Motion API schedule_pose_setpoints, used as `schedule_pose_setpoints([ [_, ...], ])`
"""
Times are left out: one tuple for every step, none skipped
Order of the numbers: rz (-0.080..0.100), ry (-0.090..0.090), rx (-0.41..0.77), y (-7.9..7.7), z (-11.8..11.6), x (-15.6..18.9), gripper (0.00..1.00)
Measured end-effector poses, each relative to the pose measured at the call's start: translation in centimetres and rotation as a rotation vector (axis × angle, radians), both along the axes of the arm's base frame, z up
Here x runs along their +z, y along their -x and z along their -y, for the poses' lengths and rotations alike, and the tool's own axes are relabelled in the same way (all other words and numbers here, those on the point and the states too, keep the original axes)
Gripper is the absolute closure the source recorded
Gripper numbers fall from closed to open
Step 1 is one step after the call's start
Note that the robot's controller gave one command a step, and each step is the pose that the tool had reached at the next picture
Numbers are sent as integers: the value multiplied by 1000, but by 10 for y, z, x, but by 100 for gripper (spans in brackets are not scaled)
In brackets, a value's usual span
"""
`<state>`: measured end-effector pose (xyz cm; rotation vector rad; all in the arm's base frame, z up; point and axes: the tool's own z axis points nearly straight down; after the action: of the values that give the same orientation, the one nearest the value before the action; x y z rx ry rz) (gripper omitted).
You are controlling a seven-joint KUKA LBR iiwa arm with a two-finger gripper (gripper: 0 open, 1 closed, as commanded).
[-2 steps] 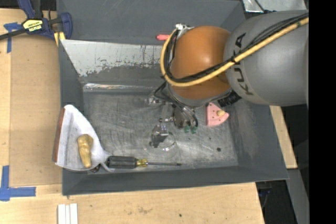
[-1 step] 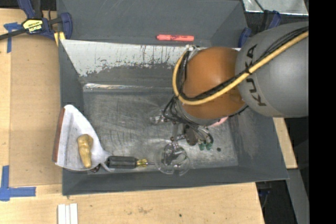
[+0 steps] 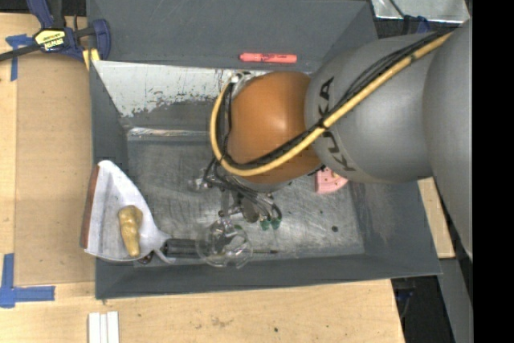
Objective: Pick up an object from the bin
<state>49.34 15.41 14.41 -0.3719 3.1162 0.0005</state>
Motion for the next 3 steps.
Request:
schedule_pose_setpoints([
  [-1,-1,35,0,46,-33,0],
  [17,3,72,1,-31,-66,100],
  [17,3,72,1,-31,-66,100],
])
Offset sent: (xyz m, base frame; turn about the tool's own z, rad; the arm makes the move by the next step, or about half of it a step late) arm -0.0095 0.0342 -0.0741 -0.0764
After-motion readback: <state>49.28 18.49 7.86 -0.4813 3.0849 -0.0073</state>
